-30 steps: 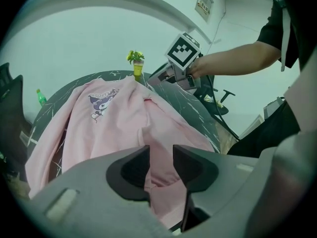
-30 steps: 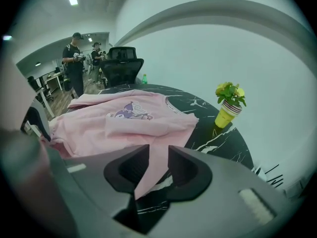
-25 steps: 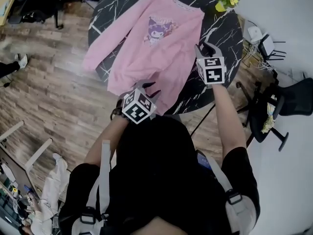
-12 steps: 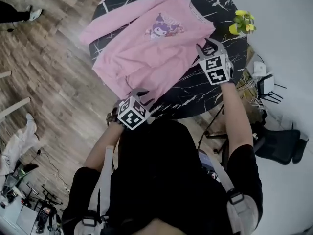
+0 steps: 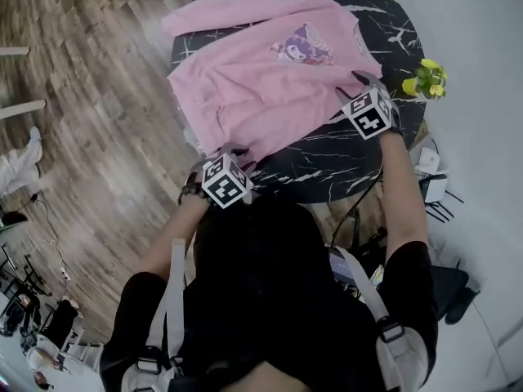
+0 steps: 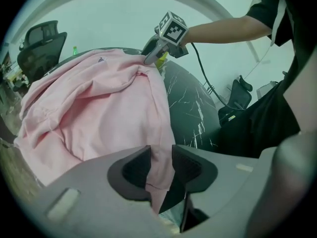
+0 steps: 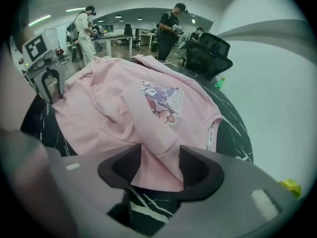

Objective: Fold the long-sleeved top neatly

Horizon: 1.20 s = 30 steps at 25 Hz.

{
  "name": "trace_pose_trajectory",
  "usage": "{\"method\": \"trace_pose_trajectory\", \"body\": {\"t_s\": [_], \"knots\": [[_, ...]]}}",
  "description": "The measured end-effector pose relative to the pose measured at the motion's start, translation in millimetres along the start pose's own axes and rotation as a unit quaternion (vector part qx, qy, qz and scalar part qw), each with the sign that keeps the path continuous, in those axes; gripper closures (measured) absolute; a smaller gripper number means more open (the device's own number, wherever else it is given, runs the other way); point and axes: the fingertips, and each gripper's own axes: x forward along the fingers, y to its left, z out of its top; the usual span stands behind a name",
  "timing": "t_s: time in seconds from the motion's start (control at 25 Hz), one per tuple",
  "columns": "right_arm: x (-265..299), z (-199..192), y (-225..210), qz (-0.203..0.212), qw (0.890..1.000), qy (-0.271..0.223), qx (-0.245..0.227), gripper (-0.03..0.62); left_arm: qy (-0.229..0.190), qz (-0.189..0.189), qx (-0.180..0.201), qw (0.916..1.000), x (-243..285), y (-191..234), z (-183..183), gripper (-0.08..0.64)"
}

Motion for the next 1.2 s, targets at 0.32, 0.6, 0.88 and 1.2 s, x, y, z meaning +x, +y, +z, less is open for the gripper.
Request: {"method": "trace_pose_trajectory", "body": {"t_s": [0.32,0.6,0.88,1.2], "knots": [[-12.9,-16.4,-2.5,-0.034,0.999,0.007,-0.018,0.554,0.016,-0.016,0.031,0.9993,0.3,-13.0,3.5,0.54],[-38.9,-74.9,1.0,-0.032,0.999,0.031,-0.004,0.554,0.039,-0.043,0.048,0.9972,-5.1,-24.6,3.7,0.54],[-46.7,-117.1,18.1,-0.009,0.999,0.041,-0.001,0.554,0.063,-0.034,0.075,0.9946,4.6,-38.3,-3.6,0.538],[-51.7,-145.7,35.7,0.007,0.999,0.044,-0.005,0.552,0.064,-0.032,0.056,0.9959,7.5,-41.7,-11.4,0.523]]}}
